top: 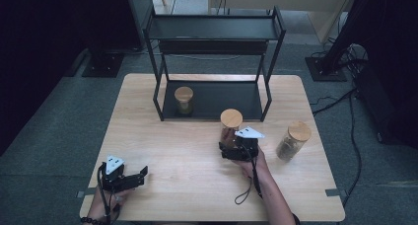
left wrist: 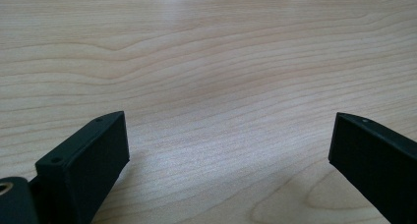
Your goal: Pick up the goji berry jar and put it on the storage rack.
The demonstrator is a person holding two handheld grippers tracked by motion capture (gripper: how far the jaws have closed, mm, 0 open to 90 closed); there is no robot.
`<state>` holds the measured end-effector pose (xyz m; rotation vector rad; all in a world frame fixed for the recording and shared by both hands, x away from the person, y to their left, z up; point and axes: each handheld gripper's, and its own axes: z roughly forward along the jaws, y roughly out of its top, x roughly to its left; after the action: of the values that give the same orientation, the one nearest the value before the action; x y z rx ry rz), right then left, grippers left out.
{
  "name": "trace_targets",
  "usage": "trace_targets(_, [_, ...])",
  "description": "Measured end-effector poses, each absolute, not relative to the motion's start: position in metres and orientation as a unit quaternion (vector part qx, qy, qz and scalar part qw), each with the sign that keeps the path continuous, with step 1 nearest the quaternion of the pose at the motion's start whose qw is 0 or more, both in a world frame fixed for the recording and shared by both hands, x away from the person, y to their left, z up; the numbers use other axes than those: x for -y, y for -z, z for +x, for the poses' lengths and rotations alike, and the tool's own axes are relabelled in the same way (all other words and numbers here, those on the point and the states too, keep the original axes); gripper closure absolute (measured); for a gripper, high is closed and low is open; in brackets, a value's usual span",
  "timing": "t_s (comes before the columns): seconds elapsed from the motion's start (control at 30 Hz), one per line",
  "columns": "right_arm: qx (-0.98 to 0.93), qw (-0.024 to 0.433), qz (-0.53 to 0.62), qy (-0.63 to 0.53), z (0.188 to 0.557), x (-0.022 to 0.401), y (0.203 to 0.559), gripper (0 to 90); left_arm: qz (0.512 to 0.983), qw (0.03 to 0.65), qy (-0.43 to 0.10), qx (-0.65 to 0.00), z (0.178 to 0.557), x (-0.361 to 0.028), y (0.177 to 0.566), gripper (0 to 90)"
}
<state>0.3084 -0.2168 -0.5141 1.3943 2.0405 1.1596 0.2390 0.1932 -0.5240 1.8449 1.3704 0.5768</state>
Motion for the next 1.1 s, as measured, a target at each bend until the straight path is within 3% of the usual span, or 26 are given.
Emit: trace_targets(1.1, [-0.742, 0.215, 0.481, -0.414, 0.313, 0.214, 0.485, 15.2, 0.721, 0.376, -0.226, -0.536, 0.239, -0.193, 0.524, 2.0])
